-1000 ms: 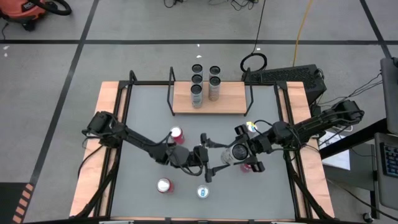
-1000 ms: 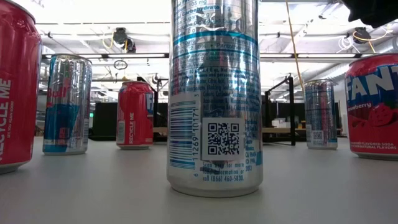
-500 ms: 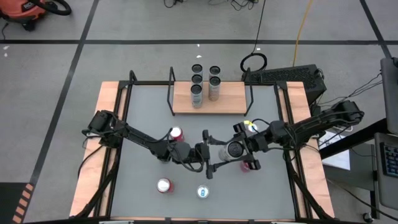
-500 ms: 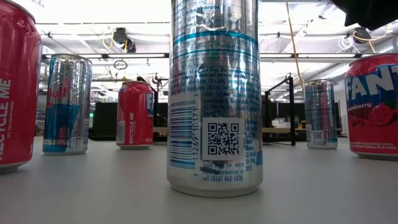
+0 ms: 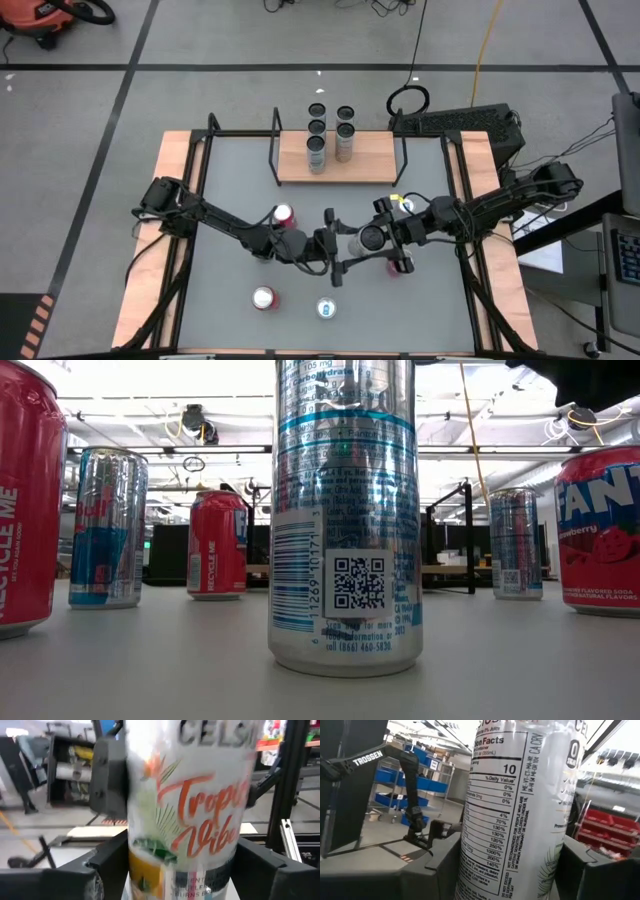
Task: Place canned beverage on shelf
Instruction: Put the white yellow soda can aligned with the other white yellow soda cans on the shelf
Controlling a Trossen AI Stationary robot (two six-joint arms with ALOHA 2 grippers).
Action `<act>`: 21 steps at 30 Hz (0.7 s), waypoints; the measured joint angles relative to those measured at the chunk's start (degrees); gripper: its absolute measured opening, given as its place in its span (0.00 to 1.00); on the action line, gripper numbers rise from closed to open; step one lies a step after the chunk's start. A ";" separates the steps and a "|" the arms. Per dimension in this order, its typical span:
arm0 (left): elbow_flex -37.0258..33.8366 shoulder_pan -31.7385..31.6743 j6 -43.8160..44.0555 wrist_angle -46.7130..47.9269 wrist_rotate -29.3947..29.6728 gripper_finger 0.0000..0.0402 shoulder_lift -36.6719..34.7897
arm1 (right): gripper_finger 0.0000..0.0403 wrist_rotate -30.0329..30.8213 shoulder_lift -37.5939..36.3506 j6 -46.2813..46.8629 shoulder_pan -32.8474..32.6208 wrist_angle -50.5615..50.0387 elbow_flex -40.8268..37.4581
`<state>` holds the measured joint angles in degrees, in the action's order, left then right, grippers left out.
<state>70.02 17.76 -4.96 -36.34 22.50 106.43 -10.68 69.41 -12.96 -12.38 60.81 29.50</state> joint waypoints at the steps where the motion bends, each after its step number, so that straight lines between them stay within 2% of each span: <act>1: 0.00 0.00 0.36 0.44 0.15 0.72 0.00 | 0.52 0.17 0.02 -0.37 0.00 0.38 0.01; 7: -0.07 -0.04 1.42 2.93 1.88 0.78 0.26 | 0.52 0.38 -0.04 -0.27 0.04 1.54 0.13; 13: -0.07 -0.13 0.12 0.59 2.01 0.78 0.26 | 0.52 0.37 -0.04 0.05 0.04 1.21 0.13; 21: -0.10 0.07 0.01 1.09 3.09 0.63 0.26 | 0.52 0.33 -0.05 0.27 0.04 0.10 0.13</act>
<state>69.92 17.83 -4.94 -35.24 25.59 106.69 -10.35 69.36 -12.69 -12.34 60.90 29.63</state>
